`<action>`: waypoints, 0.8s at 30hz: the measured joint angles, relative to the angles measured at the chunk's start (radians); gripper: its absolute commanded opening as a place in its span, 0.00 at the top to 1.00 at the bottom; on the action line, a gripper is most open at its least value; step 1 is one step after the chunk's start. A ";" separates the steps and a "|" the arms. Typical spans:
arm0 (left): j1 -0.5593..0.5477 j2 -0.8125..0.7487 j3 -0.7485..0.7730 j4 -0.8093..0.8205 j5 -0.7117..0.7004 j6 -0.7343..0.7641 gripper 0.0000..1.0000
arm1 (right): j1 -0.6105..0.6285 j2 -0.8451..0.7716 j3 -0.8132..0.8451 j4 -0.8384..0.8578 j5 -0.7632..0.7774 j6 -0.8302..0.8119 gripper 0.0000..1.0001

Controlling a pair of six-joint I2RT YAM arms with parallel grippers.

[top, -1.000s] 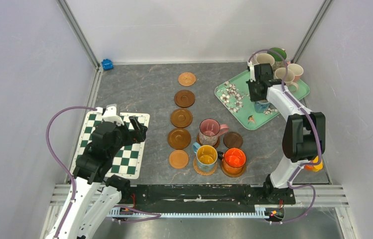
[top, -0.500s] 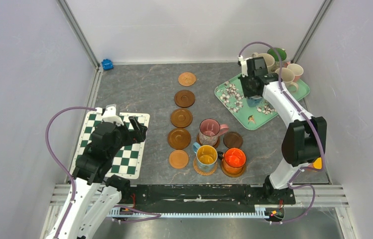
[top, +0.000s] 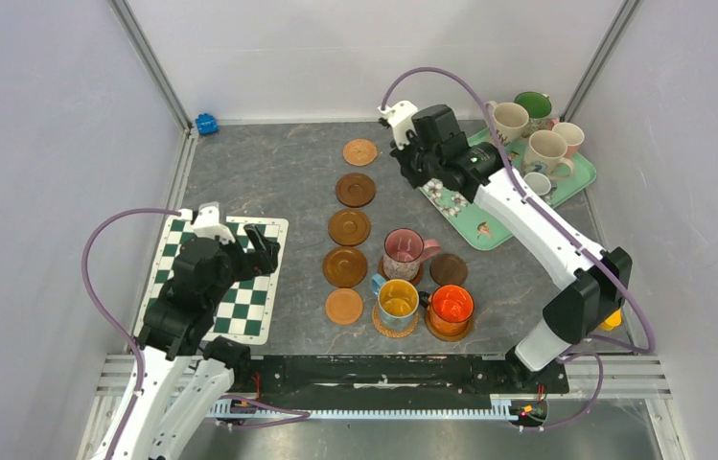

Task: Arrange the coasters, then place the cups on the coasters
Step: Place the cup on the coaster.

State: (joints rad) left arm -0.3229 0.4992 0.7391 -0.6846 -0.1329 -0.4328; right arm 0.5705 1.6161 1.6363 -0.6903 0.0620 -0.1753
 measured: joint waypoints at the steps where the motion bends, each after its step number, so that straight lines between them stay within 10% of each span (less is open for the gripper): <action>1: 0.000 -0.003 0.000 -0.001 -0.005 0.000 0.00 | 0.017 -0.003 0.006 0.000 -0.009 -0.001 1.00; 24: 0.000 -0.085 0.067 -0.078 -0.258 0.001 0.00 | 0.496 0.064 0.024 0.005 -0.047 0.225 1.00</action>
State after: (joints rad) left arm -0.3229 0.4137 0.8059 -0.7624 -0.3908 -0.4320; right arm 1.0660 1.6798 1.6604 -0.6849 0.0151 0.0502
